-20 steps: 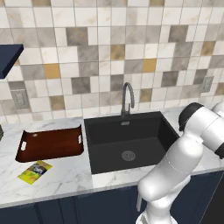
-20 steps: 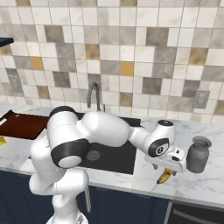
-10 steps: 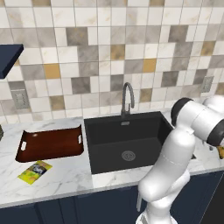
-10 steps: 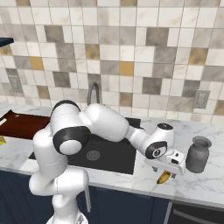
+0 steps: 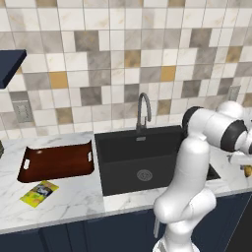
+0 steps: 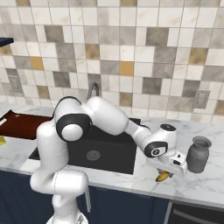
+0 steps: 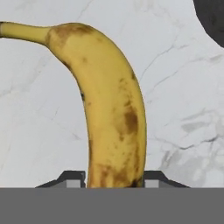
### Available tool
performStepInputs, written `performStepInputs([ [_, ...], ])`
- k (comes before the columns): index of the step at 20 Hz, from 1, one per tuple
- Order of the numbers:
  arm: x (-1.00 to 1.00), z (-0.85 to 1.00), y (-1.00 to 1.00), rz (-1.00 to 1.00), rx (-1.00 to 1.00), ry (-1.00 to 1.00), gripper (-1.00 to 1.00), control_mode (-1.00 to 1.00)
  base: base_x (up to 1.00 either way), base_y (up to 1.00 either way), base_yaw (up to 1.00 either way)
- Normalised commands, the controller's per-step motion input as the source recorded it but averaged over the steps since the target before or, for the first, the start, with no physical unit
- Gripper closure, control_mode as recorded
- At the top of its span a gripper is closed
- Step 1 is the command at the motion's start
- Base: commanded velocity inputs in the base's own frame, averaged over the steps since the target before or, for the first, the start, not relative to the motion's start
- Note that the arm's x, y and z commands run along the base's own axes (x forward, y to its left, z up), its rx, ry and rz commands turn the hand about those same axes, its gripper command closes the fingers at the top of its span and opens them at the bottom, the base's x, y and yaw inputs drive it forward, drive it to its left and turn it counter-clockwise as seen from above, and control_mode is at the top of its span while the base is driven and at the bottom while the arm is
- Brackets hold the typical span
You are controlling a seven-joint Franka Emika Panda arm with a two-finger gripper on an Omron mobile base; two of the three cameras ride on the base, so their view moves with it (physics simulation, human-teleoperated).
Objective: Pick up all produce items and place them in the sink. Turn on the sink faucet to wash them. Then turn the sink off and put them in the tray.
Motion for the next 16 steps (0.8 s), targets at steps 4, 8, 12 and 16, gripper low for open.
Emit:
performStepInputs([
  [4, -0.04, 0.15, 0.20, 0.00, 0.00, -0.02, 1.00, -1.00, 0.00, 0.00, 0.00],
  [8, -0.04, 0.39, 0.56, 0.00, -0.06, -0.04, 1.00, -1.00, 0.00, 0.00, 0.00],
  [12, 0.00, 0.42, 0.77, 0.02, -0.07, -0.01, 1.00, -1.00, 0.00, 0.00, 0.00],
  [16, 0.00, 0.38, 0.91, 0.02, -0.05, 0.00, 1.00, -1.00, 0.00, 0.00, 0.00],
])
